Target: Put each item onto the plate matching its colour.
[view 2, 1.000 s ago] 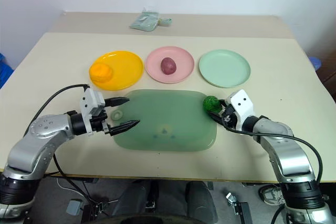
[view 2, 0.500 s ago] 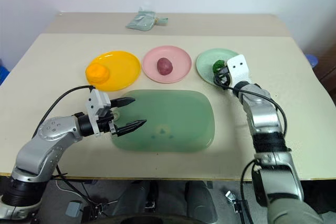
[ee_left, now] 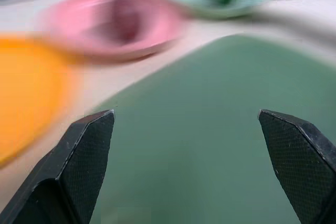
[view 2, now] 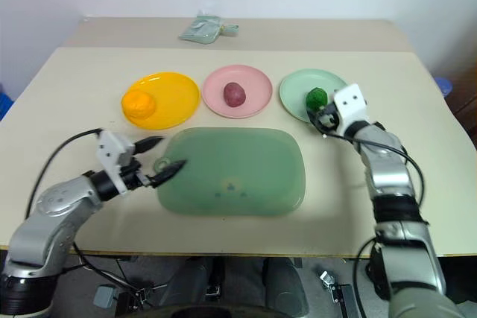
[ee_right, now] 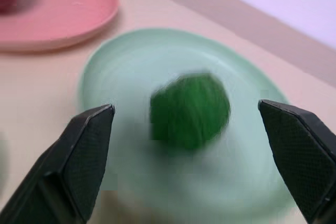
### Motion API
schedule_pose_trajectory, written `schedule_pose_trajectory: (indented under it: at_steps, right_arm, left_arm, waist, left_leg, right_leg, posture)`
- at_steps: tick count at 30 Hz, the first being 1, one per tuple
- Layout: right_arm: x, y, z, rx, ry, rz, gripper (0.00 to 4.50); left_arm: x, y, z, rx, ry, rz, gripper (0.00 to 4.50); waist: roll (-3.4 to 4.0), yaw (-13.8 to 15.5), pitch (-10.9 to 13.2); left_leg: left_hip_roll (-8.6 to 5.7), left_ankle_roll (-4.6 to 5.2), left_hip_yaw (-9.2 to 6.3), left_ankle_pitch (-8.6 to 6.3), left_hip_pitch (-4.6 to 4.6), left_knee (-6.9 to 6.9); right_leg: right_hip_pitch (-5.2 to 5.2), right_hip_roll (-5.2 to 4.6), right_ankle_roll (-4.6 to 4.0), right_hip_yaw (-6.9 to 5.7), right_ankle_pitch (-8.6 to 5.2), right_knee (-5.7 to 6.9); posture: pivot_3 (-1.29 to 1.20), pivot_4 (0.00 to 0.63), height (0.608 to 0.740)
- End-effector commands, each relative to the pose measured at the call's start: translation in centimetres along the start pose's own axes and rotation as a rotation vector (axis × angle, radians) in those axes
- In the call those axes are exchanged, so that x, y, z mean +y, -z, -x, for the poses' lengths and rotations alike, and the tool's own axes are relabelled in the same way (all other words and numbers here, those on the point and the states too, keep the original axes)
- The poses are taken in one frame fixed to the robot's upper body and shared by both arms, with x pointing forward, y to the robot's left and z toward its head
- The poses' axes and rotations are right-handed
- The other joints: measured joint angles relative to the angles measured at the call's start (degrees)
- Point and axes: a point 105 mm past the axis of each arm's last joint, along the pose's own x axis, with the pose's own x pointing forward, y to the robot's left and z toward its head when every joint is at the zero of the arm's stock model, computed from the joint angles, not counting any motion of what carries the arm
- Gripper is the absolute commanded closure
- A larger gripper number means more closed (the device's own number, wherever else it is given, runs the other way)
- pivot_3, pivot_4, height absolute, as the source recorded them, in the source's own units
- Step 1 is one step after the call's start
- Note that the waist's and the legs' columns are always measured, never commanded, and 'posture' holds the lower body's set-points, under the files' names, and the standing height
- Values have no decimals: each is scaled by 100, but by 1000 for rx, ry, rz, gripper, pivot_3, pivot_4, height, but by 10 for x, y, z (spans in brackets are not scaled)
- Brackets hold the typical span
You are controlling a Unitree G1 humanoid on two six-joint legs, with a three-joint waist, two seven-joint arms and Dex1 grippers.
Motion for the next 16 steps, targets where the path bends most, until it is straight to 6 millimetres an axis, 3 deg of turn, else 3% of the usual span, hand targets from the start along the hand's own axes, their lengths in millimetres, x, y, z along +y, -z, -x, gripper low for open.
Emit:
schedule_pose_trajectory:
  at_steps: [1,6,16]
  right_arm:
    - [-4,-23,31,-77,-104,7,25]
    - [7,-9,53,-23,-221,-21,25]
    - [17,0,46,-9,-262,-43,25]
  left_arm:
    - [33,-3,28,-27,-192,-54,0]
    - [49,10,54,11,-295,-63,0]
    - [42,19,58,24,-334,-41,0]
  waist:
    - [0,-1,0]
    - [0,-10,0]
    - [1,3,-1]
  left_leg:
    - [1,1,0,-1,2,0]
    - [8,6,-1,-4,8,-2]
    - [6,5,-1,-7,9,-2]
  right_leg:
    - [1,-1,0,0,0,0]
    - [5,-2,-1,1,-1,-2]
    - [6,-13,-4,1,-1,-3]
  posture:
    - [0,150,740]
    - [0,150,740]
    - [0,150,740]
